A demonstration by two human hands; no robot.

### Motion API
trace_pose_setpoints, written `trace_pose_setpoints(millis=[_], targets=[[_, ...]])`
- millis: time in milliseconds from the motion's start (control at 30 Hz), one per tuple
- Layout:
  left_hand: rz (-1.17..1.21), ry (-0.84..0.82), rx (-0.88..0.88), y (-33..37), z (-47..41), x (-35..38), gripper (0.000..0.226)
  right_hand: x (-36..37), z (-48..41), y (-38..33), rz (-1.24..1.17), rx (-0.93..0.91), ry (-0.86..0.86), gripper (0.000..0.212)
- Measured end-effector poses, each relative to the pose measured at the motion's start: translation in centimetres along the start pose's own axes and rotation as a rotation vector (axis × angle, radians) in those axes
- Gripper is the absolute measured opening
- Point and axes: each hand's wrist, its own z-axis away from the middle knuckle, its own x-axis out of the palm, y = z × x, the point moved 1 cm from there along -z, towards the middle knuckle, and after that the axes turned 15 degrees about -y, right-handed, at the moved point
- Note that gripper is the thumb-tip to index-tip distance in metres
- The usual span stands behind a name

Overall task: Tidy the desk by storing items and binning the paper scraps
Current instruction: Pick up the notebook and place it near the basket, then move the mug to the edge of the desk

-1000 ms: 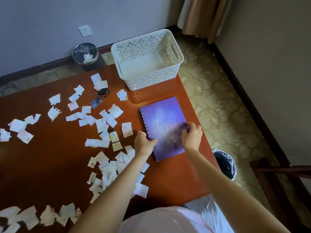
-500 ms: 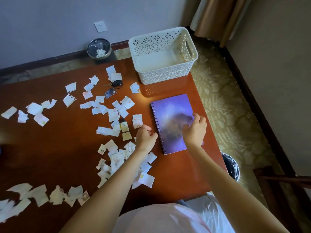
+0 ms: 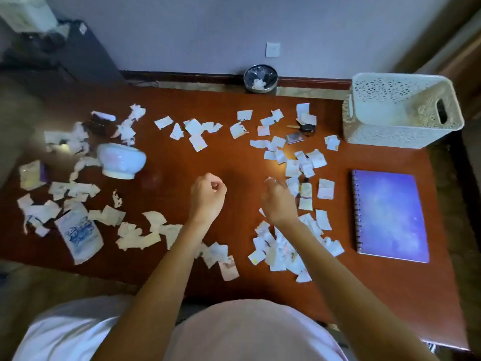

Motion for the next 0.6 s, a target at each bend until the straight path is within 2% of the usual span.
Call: trace_pose_setpoints(millis=[267, 433, 600], targets=[[-0.082, 0.040, 0.008, -11.9, -5.3, -13.8, 0.026, 11.7, -5.6, -16.4, 0.034, -0.036, -0.136, 0.032], [-0.319, 0.071, 0.099, -16.4, -8.3, -20.8, 0.052, 15.3, -8.0, -24.0, 0.016, 0.002, -0.151, 0.039], [-0.731, -0.167, 0.287, -18.6, -10.9, -22.4, 0.083, 16.5, -9.8, -26.6, -0.005, 0.085, -0.154, 0.042]])
